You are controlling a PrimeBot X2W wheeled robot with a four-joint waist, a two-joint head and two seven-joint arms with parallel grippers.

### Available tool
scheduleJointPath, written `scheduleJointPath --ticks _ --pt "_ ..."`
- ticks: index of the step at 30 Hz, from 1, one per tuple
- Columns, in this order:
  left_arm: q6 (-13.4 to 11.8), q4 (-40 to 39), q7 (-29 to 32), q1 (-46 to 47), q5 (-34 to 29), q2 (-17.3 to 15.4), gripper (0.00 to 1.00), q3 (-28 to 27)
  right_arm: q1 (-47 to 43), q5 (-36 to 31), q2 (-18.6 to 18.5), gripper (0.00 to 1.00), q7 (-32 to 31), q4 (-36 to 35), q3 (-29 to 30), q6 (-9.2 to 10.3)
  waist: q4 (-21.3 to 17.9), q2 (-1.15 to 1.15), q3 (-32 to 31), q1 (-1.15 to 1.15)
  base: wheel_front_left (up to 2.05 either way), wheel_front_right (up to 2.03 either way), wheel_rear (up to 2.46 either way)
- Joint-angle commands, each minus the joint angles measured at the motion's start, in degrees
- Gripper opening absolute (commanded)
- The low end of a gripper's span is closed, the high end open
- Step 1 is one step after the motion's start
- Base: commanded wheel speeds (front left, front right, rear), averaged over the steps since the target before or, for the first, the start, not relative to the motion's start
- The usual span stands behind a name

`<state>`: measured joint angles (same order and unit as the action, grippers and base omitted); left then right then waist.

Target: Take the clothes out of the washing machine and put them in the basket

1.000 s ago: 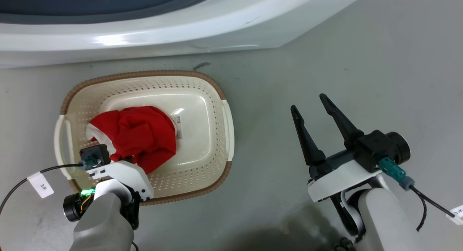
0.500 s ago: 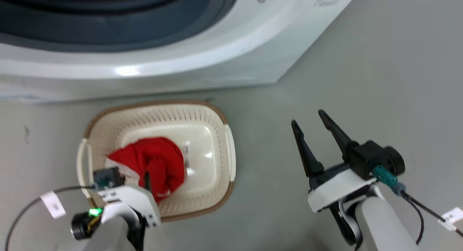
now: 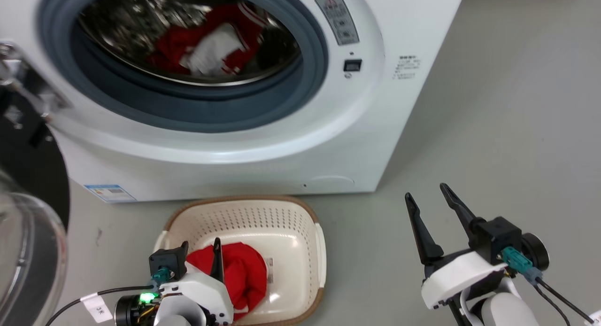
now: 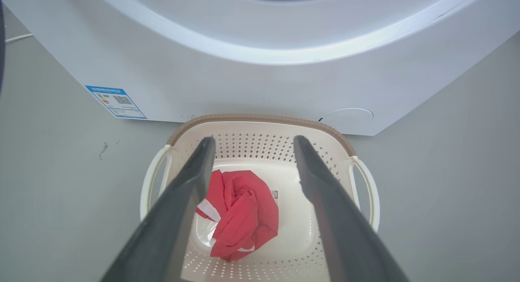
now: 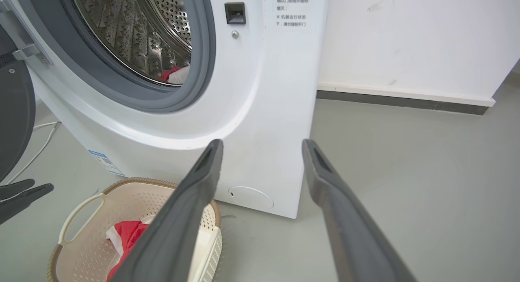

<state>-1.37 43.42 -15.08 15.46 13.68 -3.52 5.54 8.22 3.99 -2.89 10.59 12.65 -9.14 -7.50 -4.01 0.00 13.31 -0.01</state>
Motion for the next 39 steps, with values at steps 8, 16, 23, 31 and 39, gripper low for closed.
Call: scheduleJointPath --ticks 8,16,23,31,39 --pt "-0.9 -13.4 -0.1 -3.4 -3.6 0.4 1.00 -0.4 -3.3 -0.7 0.0 1.00 -1.8 -3.4 1.7 0.02 2.3 0.00 -4.3 0.01 0.00 0.00 0.00" --pt "-0.5 -16.3 -0.1 3.9 -6.4 0.0 1.00 -1.5 -2.4 -0.7 0.0 1.00 -2.8 -6.4 1.4 0.03 0.8 0.00 -3.0 0.01 0.00 0.00 0.00" --pt "0.7 -11.5 -0.1 15.2 -8.6 -2.8 1.00 -1.9 -0.8 0.1 0.0 1.00 -2.5 -7.9 0.6 0.03 -1.9 0.00 0.5 0.01 0.00 0.00 0.00" --pt "2.8 1.2 1.0 32.0 -11.4 -9.4 1.00 -0.7 2.0 2.4 0.0 1.00 -1.0 -7.5 -1.9 0.03 -6.9 0.00 8.6 0.01 0.00 0.00 0.00" --pt "3.1 10.3 6.3 47.1 -14.6 -16.7 1.00 0.8 6.5 6.2 0.1 1.00 2.0 -4.8 -5.3 0.02 -13.2 0.00 17.8 0.01 0.00 0.00 0.00"
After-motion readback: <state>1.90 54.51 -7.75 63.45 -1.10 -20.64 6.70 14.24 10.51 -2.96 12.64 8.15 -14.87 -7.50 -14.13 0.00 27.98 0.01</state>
